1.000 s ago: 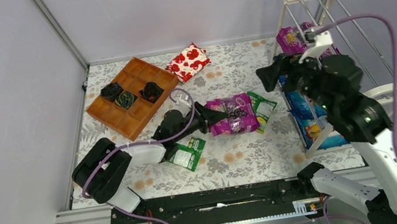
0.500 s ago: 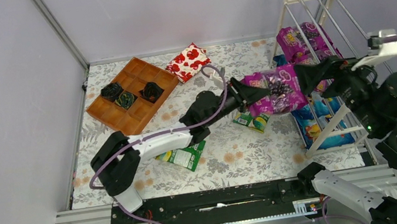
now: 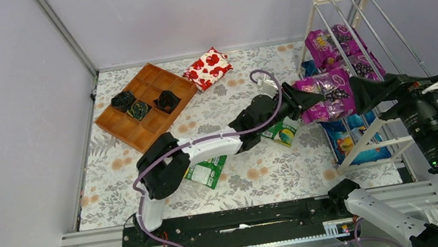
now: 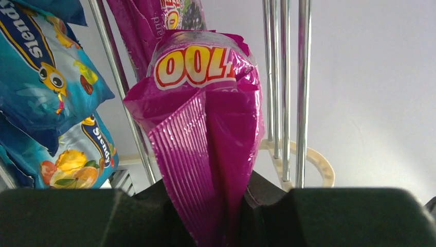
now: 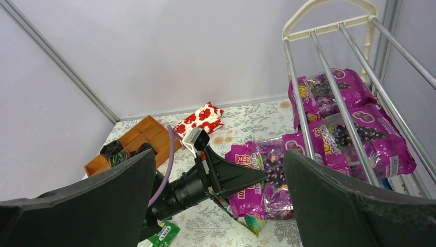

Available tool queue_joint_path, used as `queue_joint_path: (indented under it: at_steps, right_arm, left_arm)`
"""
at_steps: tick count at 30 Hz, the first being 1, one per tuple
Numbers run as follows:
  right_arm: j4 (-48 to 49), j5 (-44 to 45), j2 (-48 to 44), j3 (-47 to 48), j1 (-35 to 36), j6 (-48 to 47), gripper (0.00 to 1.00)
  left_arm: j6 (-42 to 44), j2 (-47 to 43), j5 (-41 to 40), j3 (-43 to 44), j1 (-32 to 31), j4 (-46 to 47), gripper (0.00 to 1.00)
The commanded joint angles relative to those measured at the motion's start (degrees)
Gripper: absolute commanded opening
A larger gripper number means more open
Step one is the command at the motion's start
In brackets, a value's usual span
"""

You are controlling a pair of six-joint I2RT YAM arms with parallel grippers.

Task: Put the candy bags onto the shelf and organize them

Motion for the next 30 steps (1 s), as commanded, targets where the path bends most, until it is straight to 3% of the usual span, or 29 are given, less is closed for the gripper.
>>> queue_joint_path:
  at_steps: [1, 11, 19, 30]
  right_arm:
    - [-0.37, 1.79, -0.84, 0.13, -0.02, -1.16, 1.00]
    - [-1.60, 0.74, -2.69, -0.97, -0.01, -0.27, 1.00]
    - [-2.44, 0.46, -3.09, -0.97, -0.08, 0.38, 1.00]
    - [-3.28, 0.86, -3.79, -1.22, -0.02, 0.59, 1.00]
  left_arm:
    - [0.38, -1.58, -2.03, 6.63, -2.76, 7.63, 0.31]
    - [2.70, -1.61, -4.64, 9.53, -5.65, 5.70, 0.31]
    - [-0.76, 6.88, -2.72, 20.44, -7.56, 5.99, 0.30]
    - [2.59, 16.08, -3.29, 33.62, -9.50, 6.74, 0.30]
